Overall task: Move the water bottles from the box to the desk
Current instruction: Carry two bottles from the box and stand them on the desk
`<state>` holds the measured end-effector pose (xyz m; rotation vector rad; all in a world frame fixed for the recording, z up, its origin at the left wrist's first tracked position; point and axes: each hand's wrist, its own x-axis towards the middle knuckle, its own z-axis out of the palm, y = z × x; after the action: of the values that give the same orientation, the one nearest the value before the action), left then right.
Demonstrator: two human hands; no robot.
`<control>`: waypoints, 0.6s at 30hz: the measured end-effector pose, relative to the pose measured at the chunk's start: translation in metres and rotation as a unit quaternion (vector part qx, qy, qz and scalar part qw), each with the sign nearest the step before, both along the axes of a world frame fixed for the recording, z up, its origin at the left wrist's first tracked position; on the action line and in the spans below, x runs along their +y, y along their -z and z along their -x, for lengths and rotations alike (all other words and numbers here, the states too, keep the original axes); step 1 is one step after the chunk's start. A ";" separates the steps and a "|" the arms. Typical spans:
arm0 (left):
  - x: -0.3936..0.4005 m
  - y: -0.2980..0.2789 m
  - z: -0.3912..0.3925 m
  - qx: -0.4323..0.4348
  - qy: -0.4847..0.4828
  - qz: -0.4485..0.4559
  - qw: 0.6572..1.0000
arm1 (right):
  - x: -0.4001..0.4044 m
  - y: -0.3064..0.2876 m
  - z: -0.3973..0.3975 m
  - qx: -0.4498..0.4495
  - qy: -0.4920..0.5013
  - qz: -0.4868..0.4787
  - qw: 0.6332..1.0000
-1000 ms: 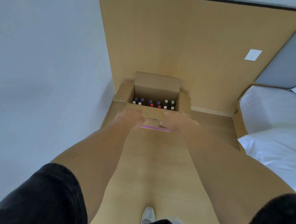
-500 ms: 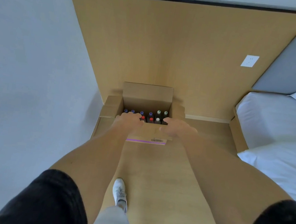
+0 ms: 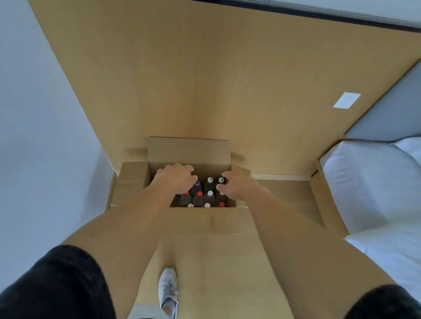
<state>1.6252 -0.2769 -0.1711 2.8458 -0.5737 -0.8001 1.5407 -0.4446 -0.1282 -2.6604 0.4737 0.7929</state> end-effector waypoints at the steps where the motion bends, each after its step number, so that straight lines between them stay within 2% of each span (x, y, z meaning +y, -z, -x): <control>1: 0.002 0.003 -0.013 0.000 0.002 0.000 1.000 | 0.001 0.005 -0.013 0.001 0.002 -0.004 1.000; 5: 0.006 0.025 -0.064 0.023 0.015 -0.013 1.000 | 0.007 0.033 -0.057 0.009 0.008 -0.018 1.000; 13: -0.007 0.077 -0.112 0.050 0.041 -0.035 0.997 | 0.001 0.096 -0.113 0.052 -0.013 -0.035 0.998; 18: -0.013 0.121 -0.141 0.057 0.020 -0.023 0.998 | -0.016 0.147 -0.149 0.059 -0.025 -0.036 0.997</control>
<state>1.7663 -0.2896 -0.2926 2.8153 -0.6044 -0.9870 1.6899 -0.4601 -0.2749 -2.5792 0.4005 0.9692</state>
